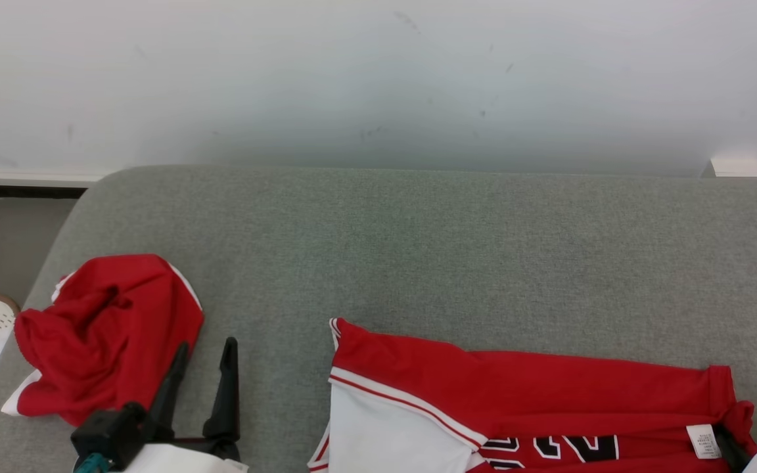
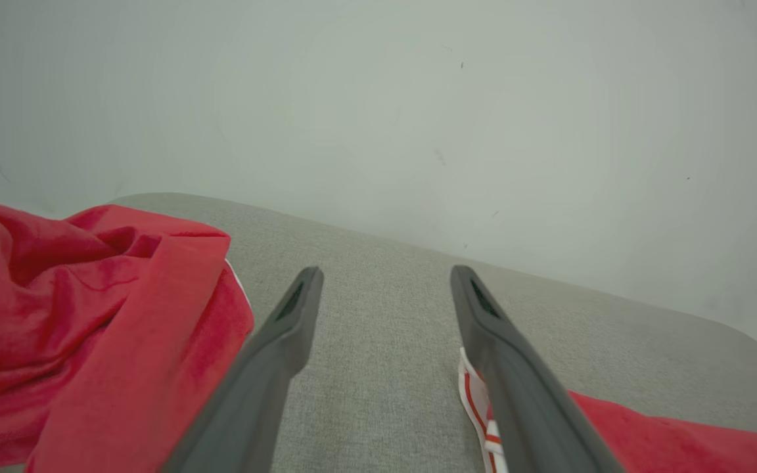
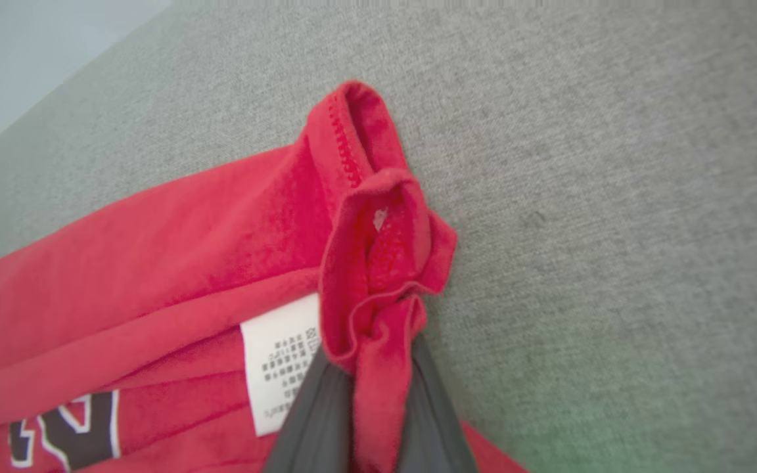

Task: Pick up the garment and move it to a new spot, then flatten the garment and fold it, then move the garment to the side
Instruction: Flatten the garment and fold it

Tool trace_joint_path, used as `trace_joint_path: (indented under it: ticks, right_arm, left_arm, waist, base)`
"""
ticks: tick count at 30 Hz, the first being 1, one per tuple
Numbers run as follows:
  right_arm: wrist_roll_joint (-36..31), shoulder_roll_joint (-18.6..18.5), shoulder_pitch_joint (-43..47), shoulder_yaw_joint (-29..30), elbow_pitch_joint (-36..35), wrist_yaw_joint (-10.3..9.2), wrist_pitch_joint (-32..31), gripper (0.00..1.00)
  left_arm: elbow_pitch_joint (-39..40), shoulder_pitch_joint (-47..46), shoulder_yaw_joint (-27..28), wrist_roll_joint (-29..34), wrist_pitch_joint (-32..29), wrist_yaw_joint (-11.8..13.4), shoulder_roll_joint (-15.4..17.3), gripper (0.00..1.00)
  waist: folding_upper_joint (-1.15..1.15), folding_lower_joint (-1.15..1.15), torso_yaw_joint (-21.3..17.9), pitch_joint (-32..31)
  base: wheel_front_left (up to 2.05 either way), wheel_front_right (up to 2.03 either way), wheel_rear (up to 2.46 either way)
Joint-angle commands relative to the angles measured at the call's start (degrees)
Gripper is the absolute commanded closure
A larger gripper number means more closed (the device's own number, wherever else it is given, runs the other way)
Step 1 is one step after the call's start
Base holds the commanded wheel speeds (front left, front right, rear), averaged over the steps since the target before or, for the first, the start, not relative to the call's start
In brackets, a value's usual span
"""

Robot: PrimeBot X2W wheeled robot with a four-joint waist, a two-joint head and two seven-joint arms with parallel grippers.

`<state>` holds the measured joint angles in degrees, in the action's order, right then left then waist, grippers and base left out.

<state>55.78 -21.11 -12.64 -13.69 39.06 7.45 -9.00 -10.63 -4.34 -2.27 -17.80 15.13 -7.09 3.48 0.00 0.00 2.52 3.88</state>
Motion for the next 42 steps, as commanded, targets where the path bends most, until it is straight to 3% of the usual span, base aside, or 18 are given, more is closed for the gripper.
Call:
trace_joint_path:
  ticks: [1,11,17,25,30,35,42]
  right_arm:
    - [0.7,-0.1,0.1,-0.4,-0.2,0.03,-0.2,1.0]
    - [1.6,-6.5,-0.1,4.7,-1.5,-0.04,5.1,1.0]
    - [1.6,-5.9,1.4,6.5,-7.6,-0.03,6.1,1.0]
    - [1.4,-1.0,7.8,6.3,-25.2,-0.03,3.2,1.0]
    - [0.8,4.5,10.2,3.8,-33.3,-0.03,0.4,1.0]
    - [0.4,10.3,10.5,-0.6,-35.1,-0.03,-1.5,1.0]
    - [-1.5,15.2,8.1,-4.9,-30.1,-0.02,-1.5,1.0]
  left_arm:
    - [-0.3,0.1,0.1,0.7,0.0,-0.2,-0.1,0.0]
    - [-0.9,1.0,-0.2,1.0,0.0,-0.4,-0.2,0.0]
    - [-0.8,1.3,0.2,1.0,0.0,-0.4,-0.3,0.0]
    - [-1.0,1.6,0.7,1.0,0.0,-0.4,-0.4,0.0]
    - [-0.8,1.4,1.6,1.4,0.0,-0.4,-0.4,0.0]
    - [-0.7,0.4,1.9,1.8,0.0,-0.5,-0.4,0.0]
    - [-1.2,-0.6,1.0,1.8,0.0,-0.4,-0.4,0.0]
  waist:
    - [0.0,0.0,0.0,-0.1]
    - [0.0,0.0,-0.3,-1.2]
    - [0.0,0.0,0.2,-1.8]
    - [0.0,0.0,2.1,-3.3]
    - [0.0,0.0,4.7,-3.6]
    - [0.0,0.0,8.4,-3.5]
    - [0.0,0.0,13.0,-3.1]
  base:
    - [0.0,0.0,0.0]
    - [0.0,0.0,0.0]
    - [0.0,0.0,0.0]
    - [0.0,0.0,0.0]
    - [0.0,0.0,0.0]
    - [0.0,0.0,0.0]
    - [0.0,0.0,0.0]
